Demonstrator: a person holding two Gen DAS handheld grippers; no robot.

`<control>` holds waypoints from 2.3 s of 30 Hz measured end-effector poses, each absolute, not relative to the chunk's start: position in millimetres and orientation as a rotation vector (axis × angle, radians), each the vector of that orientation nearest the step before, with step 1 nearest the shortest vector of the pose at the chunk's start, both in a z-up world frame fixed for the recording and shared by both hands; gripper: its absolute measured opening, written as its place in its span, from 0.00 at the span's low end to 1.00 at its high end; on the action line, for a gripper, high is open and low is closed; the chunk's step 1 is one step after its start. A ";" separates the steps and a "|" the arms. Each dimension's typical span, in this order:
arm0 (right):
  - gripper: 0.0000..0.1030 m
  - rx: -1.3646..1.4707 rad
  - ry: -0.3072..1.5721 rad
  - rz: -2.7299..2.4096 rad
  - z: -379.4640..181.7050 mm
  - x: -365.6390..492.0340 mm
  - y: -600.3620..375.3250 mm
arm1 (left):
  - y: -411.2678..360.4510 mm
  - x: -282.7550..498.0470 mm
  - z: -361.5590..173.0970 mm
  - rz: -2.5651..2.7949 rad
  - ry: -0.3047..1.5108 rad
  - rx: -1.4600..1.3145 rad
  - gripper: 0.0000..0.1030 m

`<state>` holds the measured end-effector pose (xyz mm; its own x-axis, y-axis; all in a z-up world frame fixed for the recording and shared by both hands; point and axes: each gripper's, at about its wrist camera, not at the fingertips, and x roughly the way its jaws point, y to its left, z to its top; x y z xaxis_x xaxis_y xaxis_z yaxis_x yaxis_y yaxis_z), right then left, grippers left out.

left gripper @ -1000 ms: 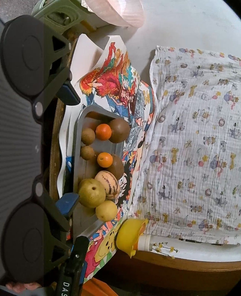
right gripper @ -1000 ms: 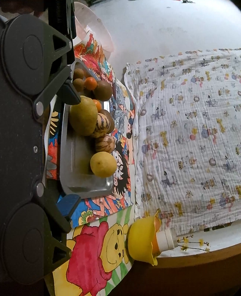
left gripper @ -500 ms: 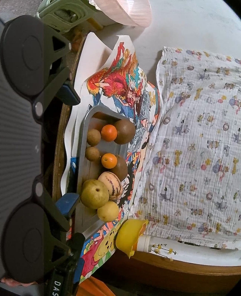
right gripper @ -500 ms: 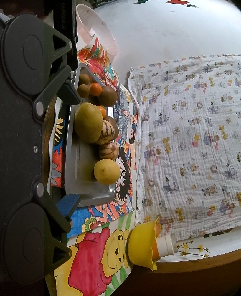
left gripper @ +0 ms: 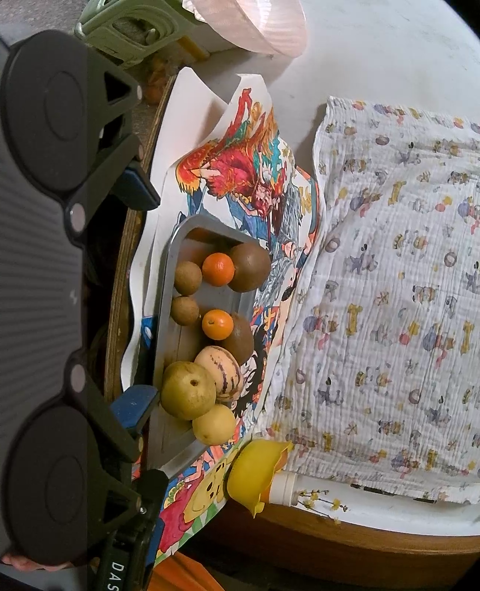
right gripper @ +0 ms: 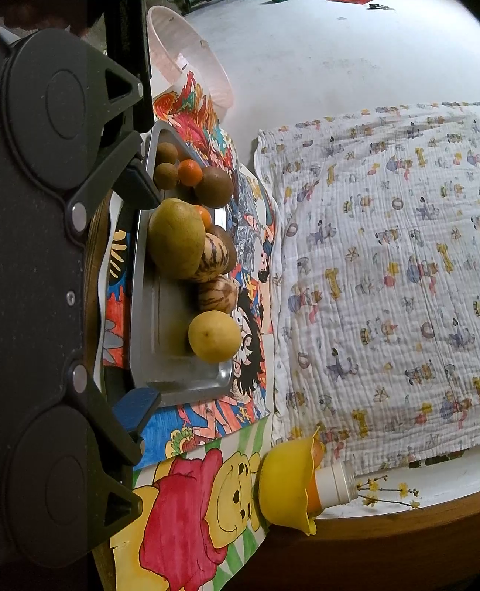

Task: Organize fruits

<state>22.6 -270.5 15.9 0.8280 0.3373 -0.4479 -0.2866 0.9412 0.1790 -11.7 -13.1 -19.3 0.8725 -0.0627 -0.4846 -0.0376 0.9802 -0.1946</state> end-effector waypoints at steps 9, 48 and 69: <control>0.99 0.106 0.495 0.332 15.9 22.7 -271.1 | -12.2 -12.4 -20.3 -0.005 0.511 -0.210 0.99; 0.99 0.106 0.498 0.331 16.7 22.9 -270.9 | -14.0 -13.2 -21.0 -0.005 0.517 -0.217 0.99; 0.99 0.107 0.500 0.332 16.6 23.1 -270.4 | -23.3 -13.6 -22.4 0.015 0.530 -0.174 0.99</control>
<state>23.1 -270.4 16.6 0.8257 0.3373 -0.4520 -0.2855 0.9412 0.1808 -13.6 -23.3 -22.4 0.8631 -0.0305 -0.5041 -0.0592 0.9852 -0.1609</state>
